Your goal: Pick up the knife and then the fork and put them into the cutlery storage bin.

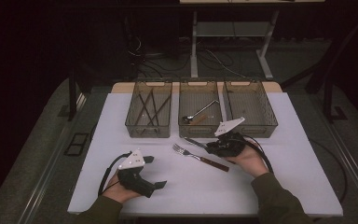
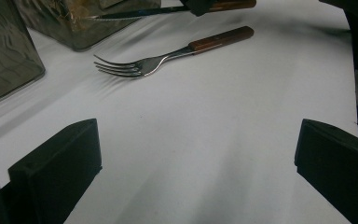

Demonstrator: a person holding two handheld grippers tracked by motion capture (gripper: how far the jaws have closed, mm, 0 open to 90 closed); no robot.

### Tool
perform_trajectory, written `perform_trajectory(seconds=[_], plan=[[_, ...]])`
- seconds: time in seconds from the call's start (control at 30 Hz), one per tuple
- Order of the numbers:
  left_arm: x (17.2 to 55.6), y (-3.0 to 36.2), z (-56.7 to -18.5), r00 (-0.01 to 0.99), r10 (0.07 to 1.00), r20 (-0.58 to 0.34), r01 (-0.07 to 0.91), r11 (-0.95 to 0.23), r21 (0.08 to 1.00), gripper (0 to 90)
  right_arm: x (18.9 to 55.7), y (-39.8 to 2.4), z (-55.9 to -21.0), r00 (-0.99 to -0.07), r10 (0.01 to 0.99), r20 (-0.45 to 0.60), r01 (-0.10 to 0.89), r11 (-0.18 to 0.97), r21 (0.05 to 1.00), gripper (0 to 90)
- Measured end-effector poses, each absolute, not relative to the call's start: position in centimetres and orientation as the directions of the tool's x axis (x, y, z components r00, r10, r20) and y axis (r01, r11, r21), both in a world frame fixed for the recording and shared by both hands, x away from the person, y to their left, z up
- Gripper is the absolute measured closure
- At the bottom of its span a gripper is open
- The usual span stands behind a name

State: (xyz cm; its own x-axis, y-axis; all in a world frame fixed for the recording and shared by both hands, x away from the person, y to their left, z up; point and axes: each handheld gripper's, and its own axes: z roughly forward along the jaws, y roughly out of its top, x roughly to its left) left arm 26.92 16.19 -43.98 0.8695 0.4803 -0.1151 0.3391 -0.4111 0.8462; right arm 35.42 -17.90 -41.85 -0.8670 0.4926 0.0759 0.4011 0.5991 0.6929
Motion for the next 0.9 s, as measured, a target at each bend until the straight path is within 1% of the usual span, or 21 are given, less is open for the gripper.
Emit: perform_trajectory(seconds=[0.4,0.63,0.9], plan=[[26.9,16.2,-44.2,0.866,0.487,-0.115,0.347,-0.418,0.840,0.0,34.6,-20.4,-40.4,-0.865,0.494,0.082,0.395,0.571,0.720,76.9],[27.0,16.1,-44.2,0.868,0.484,-0.112,0.344,-0.424,0.838,0.0,34.5,-22.2,-38.8,-0.853,0.516,0.085,0.394,0.527,0.753,76.9],[27.0,16.1,-44.2,0.868,0.485,-0.110,0.342,-0.421,0.840,0.0,35.4,-24.9,-36.4,-0.820,0.569,0.069,0.413,0.503,0.759,76.8]])
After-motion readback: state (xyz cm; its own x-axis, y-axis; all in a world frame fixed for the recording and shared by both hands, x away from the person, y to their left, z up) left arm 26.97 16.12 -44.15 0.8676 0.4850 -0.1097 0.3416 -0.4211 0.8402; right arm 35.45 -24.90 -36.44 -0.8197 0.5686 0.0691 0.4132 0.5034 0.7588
